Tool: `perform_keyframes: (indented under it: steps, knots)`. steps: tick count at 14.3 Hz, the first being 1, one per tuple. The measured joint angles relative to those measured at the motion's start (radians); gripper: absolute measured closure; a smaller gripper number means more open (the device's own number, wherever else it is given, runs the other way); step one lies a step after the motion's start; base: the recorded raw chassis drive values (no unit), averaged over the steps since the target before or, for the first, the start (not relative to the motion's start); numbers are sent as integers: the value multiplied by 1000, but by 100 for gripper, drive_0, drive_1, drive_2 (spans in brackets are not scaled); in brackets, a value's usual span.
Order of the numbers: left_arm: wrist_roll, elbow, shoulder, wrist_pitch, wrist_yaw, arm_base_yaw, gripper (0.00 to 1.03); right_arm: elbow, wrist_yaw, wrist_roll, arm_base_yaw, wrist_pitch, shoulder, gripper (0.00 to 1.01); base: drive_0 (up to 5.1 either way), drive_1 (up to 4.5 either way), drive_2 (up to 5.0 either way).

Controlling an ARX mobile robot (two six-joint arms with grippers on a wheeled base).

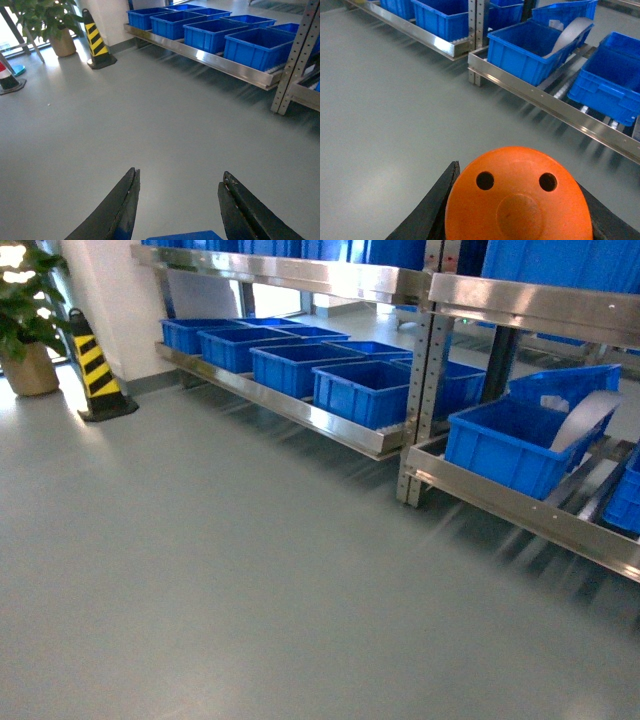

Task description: Sort blue parts and orange caps into right shelf containers

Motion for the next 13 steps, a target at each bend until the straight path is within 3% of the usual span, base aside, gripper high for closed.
perform_keyframes:
  steps: [13]
  knots:
    - [0,0,0,0,0,0,60,0,0,0,0,0,0,57,-162,-162,-162]
